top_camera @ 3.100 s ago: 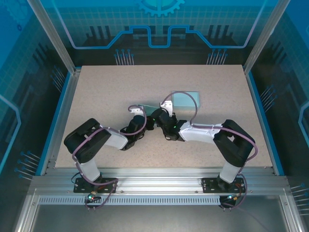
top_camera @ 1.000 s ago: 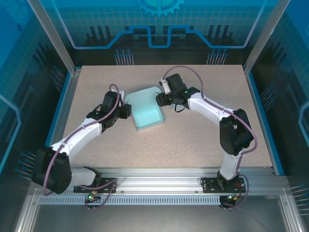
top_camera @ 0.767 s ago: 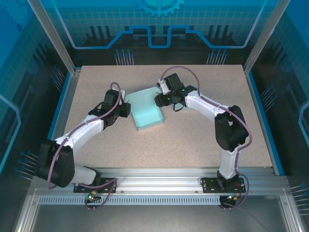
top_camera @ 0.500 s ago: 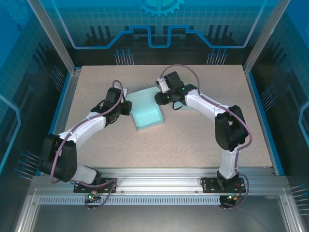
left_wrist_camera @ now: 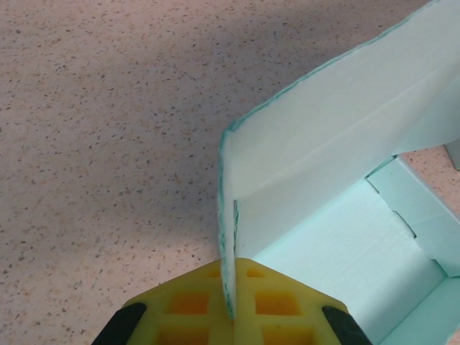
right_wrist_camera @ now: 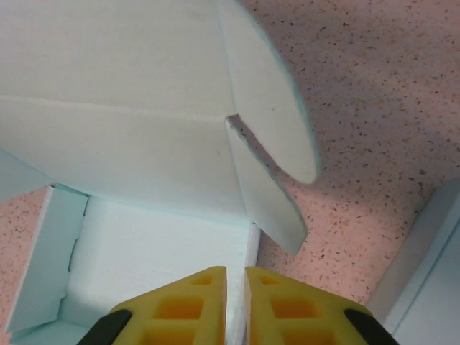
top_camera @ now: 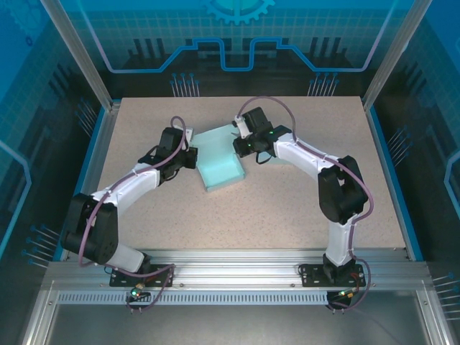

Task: Fold the paper box

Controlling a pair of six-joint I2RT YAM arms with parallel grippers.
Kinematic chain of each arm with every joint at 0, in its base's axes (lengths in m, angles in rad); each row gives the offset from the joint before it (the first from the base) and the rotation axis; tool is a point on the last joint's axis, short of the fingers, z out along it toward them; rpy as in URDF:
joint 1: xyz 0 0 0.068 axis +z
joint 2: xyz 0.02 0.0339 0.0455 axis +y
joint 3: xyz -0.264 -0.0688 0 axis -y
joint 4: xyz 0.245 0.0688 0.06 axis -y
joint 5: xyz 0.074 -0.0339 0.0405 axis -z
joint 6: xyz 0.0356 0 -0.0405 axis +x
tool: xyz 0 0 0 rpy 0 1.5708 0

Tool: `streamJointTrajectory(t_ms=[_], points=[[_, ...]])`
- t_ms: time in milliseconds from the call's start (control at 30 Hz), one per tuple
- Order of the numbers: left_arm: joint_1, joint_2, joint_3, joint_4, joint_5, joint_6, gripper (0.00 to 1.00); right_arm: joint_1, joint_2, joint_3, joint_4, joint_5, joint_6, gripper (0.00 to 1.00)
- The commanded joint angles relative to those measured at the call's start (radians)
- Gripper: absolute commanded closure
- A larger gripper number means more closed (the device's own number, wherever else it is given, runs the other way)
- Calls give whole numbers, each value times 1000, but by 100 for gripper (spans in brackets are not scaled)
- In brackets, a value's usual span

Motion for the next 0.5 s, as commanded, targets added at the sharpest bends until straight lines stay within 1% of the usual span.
streamJointTrajectory(t_ms=[0,67,100,167,233,267,300,333,400,467], points=[[7,11,26,18,41,1,100,18,-33,-15,3,50,9,82],[8,7,21,21,46,27,100,9,-50,-16,-15,75,17,78],[8,4,20,23,54,42,100,0,-62,-22,-17,73,24,72],[6,-5,10,35,89,82,100,-12,-118,-77,14,39,37,47],[6,-15,-7,57,126,115,100,-2,-209,-168,78,67,41,39],[7,-21,-14,64,143,132,100,9,-267,-224,111,108,40,32],[6,-25,-18,67,157,143,100,18,-323,-270,137,152,40,22],[6,-30,-21,68,175,157,100,22,-384,-318,156,180,38,1],[3,-40,-28,72,208,177,100,21,-490,-395,174,220,46,0],[-2,-50,-33,74,245,200,100,20,-603,-473,187,287,62,0]])
